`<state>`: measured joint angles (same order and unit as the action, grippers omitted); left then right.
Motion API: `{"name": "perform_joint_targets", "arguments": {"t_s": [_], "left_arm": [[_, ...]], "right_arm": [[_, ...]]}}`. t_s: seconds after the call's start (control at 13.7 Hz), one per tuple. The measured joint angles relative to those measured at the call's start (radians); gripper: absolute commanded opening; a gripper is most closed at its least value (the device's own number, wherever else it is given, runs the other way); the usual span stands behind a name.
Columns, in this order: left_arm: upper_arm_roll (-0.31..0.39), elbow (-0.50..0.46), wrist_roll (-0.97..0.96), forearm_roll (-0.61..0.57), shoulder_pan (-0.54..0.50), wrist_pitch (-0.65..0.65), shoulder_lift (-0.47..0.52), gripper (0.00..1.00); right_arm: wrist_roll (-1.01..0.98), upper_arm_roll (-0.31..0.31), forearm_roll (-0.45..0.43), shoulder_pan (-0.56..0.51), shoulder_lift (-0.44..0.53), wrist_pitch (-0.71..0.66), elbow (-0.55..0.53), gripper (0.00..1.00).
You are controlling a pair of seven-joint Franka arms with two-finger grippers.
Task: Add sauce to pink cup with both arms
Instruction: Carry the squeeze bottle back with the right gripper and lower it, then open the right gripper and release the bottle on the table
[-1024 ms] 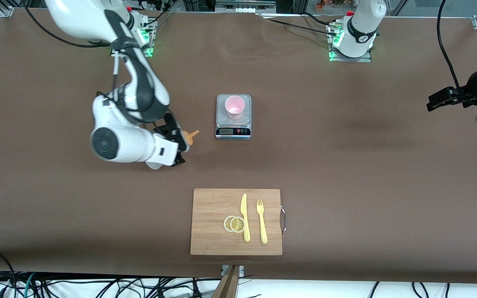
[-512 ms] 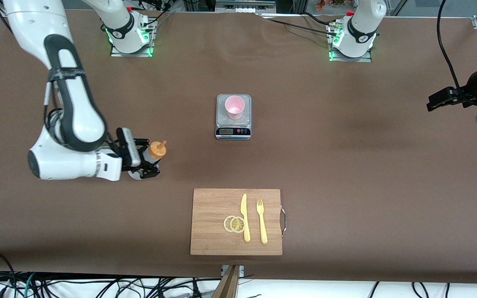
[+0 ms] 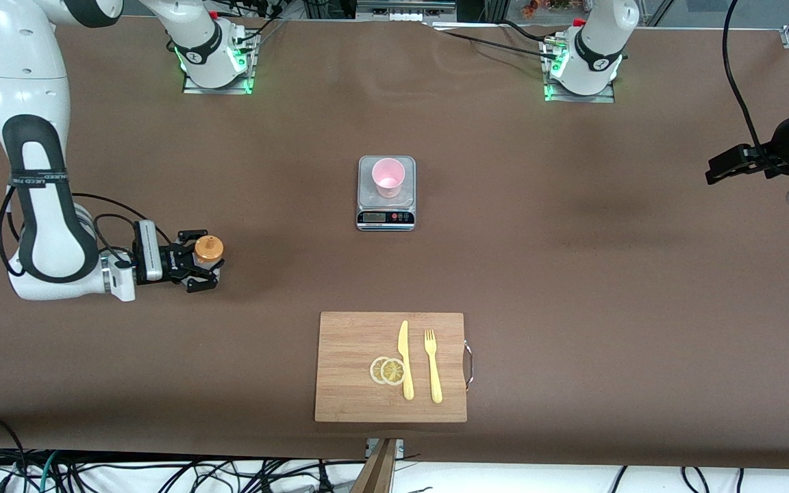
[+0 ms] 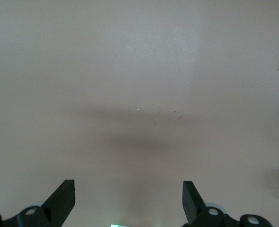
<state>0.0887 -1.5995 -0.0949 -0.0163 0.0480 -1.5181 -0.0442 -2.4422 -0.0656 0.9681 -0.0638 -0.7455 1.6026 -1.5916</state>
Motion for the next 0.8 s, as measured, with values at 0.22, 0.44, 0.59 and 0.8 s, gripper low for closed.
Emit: {"name": "perform_joint_targets", "arguments": {"t_s": [0.22, 0.44, 0.59, 0.8], "left_arm": [[0.000, 0.000, 0.000, 0.000, 0.000, 0.000, 0.000, 1.00], [0.000, 0.000, 0.000, 0.000, 0.000, 0.000, 0.000, 1.00], [0.000, 0.000, 0.000, 0.000, 0.000, 0.000, -0.001, 1.00], [0.000, 0.000, 0.000, 0.000, 0.000, 0.000, -0.001, 1.00]], "right_arm": [[-0.022, 0.000, 0.049, -0.028, 0.000, -0.044, -0.044, 0.00], [-0.041, 0.000, 0.084, -0.058, 0.000, -0.101, -0.076, 0.00], [-0.049, 0.000, 0.099, -0.078, 0.000, -0.124, -0.098, 0.00], [-0.070, 0.001, 0.107, -0.100, -0.004, -0.139, -0.131, 0.00]]}}
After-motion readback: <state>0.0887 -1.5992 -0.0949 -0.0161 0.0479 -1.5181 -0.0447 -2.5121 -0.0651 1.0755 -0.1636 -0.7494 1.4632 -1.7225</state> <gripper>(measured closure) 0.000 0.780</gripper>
